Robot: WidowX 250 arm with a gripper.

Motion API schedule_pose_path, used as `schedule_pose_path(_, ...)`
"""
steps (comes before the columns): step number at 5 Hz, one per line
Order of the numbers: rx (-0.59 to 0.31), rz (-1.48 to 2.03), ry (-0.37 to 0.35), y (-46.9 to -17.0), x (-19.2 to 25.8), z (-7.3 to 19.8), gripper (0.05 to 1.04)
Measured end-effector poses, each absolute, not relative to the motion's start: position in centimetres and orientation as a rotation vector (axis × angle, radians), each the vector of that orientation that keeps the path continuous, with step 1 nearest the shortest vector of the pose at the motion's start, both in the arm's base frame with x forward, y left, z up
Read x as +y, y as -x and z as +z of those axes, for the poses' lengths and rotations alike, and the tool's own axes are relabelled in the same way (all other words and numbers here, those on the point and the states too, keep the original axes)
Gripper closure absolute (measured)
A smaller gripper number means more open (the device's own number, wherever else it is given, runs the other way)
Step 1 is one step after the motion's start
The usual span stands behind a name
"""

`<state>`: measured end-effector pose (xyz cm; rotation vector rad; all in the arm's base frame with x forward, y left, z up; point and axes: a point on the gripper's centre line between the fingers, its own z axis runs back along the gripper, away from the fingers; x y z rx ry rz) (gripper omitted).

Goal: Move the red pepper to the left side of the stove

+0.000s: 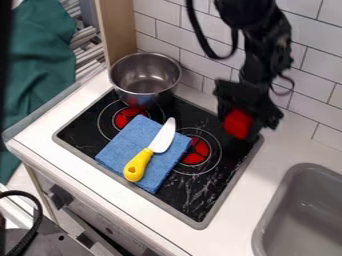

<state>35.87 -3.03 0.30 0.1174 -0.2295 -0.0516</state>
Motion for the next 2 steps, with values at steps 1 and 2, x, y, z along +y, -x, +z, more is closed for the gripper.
schedule_pose_path(1, -0.242, -0.077, -0.173, -34.3, 0.5, 2.7, 0.338)
schedule_pose_path(2, -0.227, 0.029, -0.185, -31.2, 5.6, 3.9, 0.338)
